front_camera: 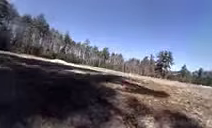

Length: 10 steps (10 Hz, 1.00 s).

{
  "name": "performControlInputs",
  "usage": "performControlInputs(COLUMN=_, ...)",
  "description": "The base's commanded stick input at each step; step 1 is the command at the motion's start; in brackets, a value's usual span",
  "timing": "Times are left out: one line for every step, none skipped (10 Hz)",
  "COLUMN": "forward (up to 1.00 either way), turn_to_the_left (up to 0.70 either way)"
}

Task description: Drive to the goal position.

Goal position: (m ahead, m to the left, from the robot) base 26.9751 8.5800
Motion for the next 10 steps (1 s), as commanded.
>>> performControlInputs(forward=0.70, turn_to_the_left=0.00)
performControlInputs(forward=0.70, turn_to_the_left=0.00)
performControlInputs(forward=0.70, turn_to_the_left=0.00)
performControlInputs(forward=0.70, turn_to_the_left=0.00)
performControlInputs(forward=0.70, turn_to_the_left=0.00)
performControlInputs(forward=0.70, turn_to_the_left=0.00)
performControlInputs(forward=0.70, turn_to_the_left=0.00)
performControlInputs(forward=0.70, turn_to_the_left=0.00)
performControlInputs(forward=0.70, turn_to_the_left=0.00)
performControlInputs(forward=0.70, turn_to_the_left=0.00)
